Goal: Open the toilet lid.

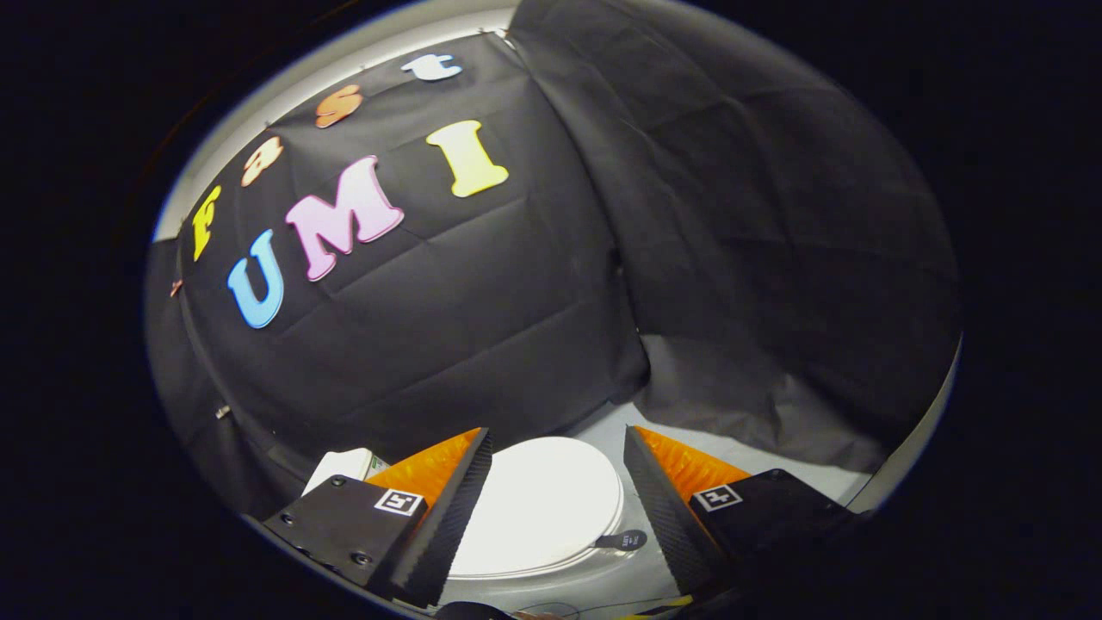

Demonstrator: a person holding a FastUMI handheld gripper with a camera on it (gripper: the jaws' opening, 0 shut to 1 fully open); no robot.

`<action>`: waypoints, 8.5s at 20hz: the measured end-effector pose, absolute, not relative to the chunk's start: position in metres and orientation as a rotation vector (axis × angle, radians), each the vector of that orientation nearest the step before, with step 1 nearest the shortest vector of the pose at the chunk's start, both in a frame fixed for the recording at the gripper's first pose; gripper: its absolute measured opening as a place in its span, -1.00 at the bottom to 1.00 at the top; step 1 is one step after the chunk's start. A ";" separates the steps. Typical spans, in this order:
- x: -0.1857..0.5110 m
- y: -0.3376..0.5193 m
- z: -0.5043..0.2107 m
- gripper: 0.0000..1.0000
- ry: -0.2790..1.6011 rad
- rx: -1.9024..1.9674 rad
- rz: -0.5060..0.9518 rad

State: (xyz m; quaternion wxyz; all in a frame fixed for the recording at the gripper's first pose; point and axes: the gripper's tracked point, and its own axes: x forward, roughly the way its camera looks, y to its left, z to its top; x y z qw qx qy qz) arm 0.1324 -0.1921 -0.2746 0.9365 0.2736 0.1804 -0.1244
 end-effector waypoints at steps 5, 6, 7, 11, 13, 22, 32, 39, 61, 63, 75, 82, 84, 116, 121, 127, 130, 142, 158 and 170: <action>0.128 -0.215 -0.364 0.95 0.503 0.732 -0.326; 0.122 -0.221 -0.379 0.96 0.528 0.745 -0.343; 0.121 -0.224 -0.395 0.95 0.556 0.763 -0.357; 0.114 -0.227 -0.456 0.95 0.672 0.876 -0.394; 0.111 -0.224 -0.482 0.95 0.716 0.934 -0.405; 0.112 -0.187 -0.551 0.95 0.884 1.081 -0.342; 0.122 -0.172 -0.566 -0.14 0.903 1.137 -0.280; 0.126 -0.173 -0.567 -0.77 0.841 1.246 -0.191; 0.134 -0.095 -0.328 -0.86 0.496 0.749 -0.027; 0.135 -0.072 -0.298 -0.87 0.455 0.663 0.005; 0.143 0.059 -0.203 -0.76 0.317 0.360 0.119; 0.140 0.150 -0.167 -0.76 0.260 0.219 0.212; 0.139 0.172 -0.162 -0.76 0.252 0.202 0.239; 0.130 0.314 -0.162 -0.25 0.280 0.053 0.428; 0.118 0.284 -0.133 0.97 0.236 0.085 0.394; 0.091 0.231 -0.091 0.98 0.199 0.079 0.364; 0.072 0.197 -0.063 0.97 0.152 0.047 0.338; 0.009 0.071 0.035 0.97 -0.033 0.008 0.153; -0.008 0.043 0.046 0.97 -0.062 0.052 0.118; -0.009 0.040 0.043 0.97 -0.053 0.061 0.114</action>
